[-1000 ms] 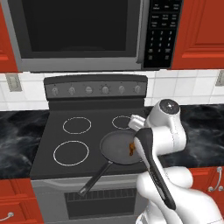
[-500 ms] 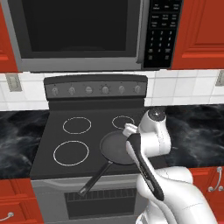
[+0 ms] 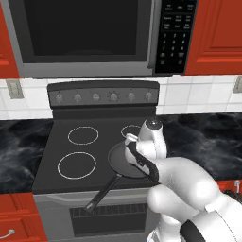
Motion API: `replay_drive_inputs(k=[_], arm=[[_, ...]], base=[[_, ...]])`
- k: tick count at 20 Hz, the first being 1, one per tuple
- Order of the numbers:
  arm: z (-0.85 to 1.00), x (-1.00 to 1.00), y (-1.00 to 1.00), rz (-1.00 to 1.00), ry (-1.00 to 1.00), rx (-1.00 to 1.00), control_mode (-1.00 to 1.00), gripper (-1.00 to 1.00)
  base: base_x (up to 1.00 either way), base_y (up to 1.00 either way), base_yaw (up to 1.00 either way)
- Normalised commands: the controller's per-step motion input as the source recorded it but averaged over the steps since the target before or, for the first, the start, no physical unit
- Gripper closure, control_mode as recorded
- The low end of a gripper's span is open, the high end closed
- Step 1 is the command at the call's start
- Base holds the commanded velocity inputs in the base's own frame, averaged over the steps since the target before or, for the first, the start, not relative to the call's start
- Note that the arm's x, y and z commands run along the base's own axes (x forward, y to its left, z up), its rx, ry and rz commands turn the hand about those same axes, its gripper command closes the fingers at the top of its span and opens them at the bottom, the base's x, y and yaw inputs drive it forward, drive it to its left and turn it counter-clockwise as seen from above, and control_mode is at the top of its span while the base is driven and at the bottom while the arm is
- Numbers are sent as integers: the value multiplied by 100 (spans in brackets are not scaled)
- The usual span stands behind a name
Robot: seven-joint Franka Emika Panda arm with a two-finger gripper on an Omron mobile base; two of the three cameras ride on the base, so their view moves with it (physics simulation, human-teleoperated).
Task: Take the chicken drumsticks from the pan and place one on each plate on the dining counter.
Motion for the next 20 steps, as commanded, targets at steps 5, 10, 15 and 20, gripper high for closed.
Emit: replay_drive_inputs(k=[5, 10, 15, 20], arm=[[-71, 19, -2, -10, 8, 0, -100, -100], [-58, 25, -2, -13, 3, 0, -100, -100], [-53, 4, -28, -21, 0, 0, -100, -100], [-52, 0, -33, -28, 0, 0, -100, 100]], base=[[0, 0, 0], [0, 0, 0], [0, 0, 0], [0, 0, 0]])
